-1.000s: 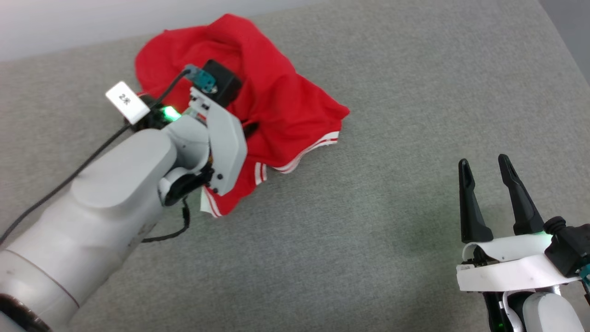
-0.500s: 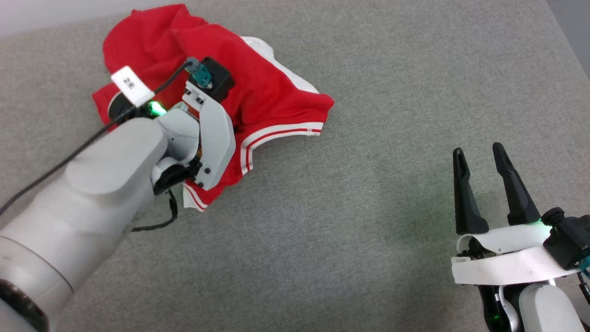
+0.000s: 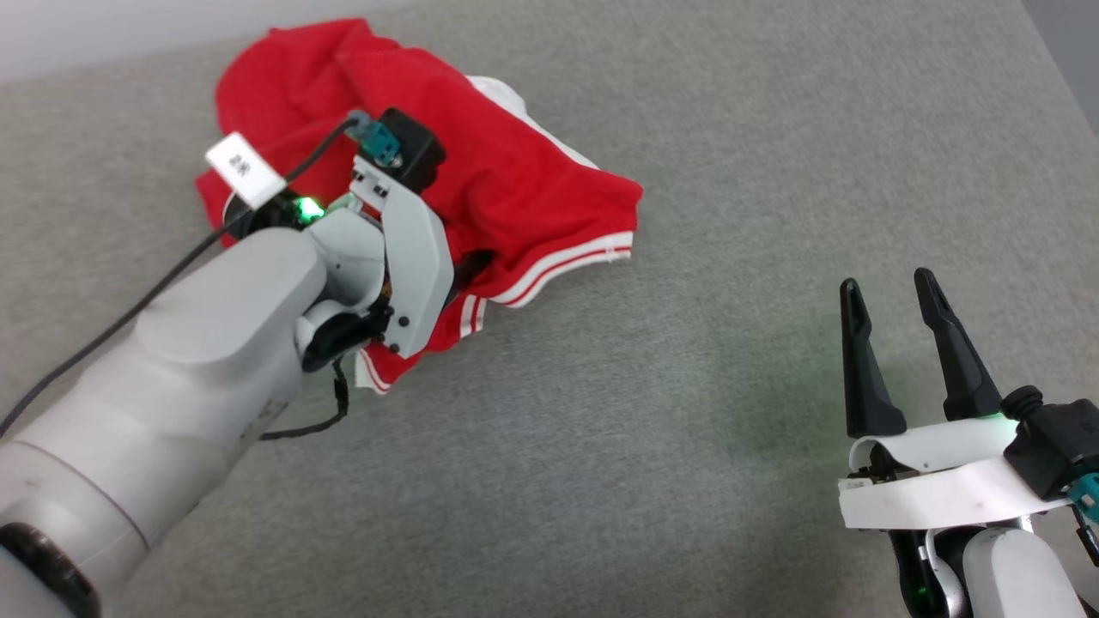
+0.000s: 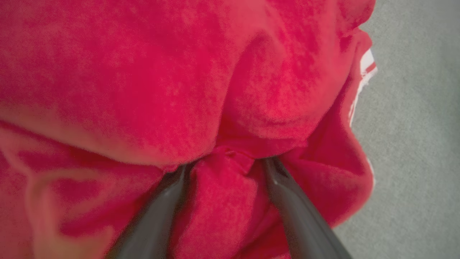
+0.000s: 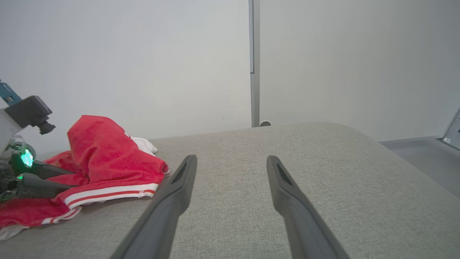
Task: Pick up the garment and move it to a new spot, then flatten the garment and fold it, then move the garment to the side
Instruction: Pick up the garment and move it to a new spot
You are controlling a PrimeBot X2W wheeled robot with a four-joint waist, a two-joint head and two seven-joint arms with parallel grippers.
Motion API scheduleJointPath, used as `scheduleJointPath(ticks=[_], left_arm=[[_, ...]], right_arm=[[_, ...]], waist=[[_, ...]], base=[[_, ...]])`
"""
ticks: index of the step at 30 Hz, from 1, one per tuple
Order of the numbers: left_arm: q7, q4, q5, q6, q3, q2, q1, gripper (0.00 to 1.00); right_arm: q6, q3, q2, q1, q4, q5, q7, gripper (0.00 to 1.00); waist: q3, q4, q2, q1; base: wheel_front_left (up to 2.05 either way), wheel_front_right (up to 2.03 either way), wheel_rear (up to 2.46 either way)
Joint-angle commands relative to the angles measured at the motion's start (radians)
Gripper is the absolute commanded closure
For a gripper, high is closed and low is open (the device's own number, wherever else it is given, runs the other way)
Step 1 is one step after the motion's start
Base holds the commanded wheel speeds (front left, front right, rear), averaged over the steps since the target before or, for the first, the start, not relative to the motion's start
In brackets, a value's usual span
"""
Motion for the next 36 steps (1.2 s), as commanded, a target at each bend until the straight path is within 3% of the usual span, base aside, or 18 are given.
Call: scheduleJointPath(ticks=[1,9,24,32,36], left_arm=[[-0.028,0.007,-0.02,0.011,-0.012,0.026,0.027,0.0],[-0.228,-0.038,-0.132,0.008,0.019,0.035,0.078,0.0],[-0.523,-0.059,-0.316,0.008,0.101,0.055,0.392,0.0],[-0.596,-0.104,-0.398,0.013,0.215,0.067,0.588,0.0],[-0.598,-0.149,-0.355,0.045,0.294,0.078,0.68,0.0]], right_arm=[[-0.001,0.0,0.0,0.011,0.007,-0.017,-0.005,0.0],[-0.001,-0.004,0.0,0.044,0.039,-0.067,-0.005,0.0],[-0.001,-0.045,0.0,0.146,0.075,-0.131,-0.004,0.0],[-0.001,-0.098,0.0,0.214,0.071,-0.162,0.021,0.0],[-0.001,-0.129,0.0,0.255,0.06,-0.171,0.033,0.0]], waist=[[-0.039,0.039,0.0,-0.0001],[-0.134,0.121,0.0,-0.0001],[-0.239,0.235,0.0,-0.0001],[-0.284,0.273,0.0,-0.0001],[-0.309,0.292,0.0,-0.0001]], base=[[0.0,0.0,0.0],[0.0,0.0,0.0],[0.0,0.0,0.0],[0.0,0.0,0.0],[0.0,0.0,0.0]])
